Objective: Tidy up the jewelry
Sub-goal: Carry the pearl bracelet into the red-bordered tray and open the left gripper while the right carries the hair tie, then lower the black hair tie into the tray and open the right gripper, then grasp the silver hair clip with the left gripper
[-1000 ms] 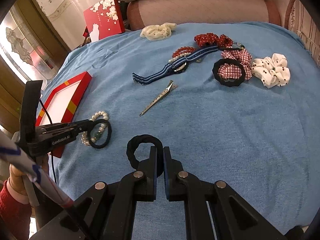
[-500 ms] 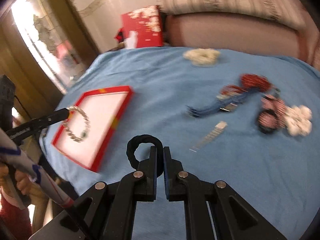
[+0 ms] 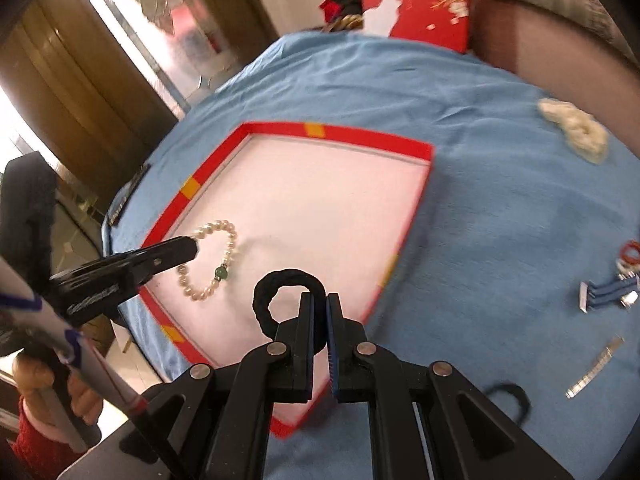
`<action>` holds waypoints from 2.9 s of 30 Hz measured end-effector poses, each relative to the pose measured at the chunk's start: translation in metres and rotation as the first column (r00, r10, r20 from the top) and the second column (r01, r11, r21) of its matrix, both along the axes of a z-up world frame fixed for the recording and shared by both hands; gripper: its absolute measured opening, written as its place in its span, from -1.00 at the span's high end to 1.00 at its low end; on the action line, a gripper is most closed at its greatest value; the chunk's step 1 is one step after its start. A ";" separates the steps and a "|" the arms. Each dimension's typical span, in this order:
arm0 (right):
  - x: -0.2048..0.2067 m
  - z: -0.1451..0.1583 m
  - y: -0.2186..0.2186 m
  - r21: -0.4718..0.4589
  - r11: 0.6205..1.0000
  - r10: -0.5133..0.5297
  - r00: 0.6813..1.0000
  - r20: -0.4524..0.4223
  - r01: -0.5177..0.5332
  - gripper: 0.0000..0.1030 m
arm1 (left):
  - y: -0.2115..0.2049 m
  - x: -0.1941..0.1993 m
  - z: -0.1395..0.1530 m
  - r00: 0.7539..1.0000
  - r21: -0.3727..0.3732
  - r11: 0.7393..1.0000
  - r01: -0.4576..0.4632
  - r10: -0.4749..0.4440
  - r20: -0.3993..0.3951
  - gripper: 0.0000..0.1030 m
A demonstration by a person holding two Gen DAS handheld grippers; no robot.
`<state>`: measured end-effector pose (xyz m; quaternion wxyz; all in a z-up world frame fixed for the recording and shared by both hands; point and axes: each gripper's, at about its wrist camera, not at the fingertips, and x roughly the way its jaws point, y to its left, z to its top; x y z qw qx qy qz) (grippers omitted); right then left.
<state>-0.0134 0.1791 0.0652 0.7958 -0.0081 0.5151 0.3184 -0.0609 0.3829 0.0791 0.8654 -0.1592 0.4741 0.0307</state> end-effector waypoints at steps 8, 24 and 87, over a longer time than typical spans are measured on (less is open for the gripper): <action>0.001 -0.025 0.032 -0.047 0.998 0.034 0.999 -0.034 -0.035 0.88 | 0.039 -0.010 -0.021 0.995 -0.025 0.996 -0.090 0.089 -0.048 0.82; -0.025 -0.028 0.041 -0.075 0.991 0.108 0.993 -0.052 -0.111 0.59 | 0.021 -0.038 0.018 0.990 0.030 0.991 -0.133 0.131 0.044 0.35; 0.001 -0.040 -0.396 0.035 0.718 -0.694 0.718 -0.053 0.696 0.87 | -0.381 0.078 -0.051 0.850 0.105 0.844 0.526 -0.521 -0.072 0.86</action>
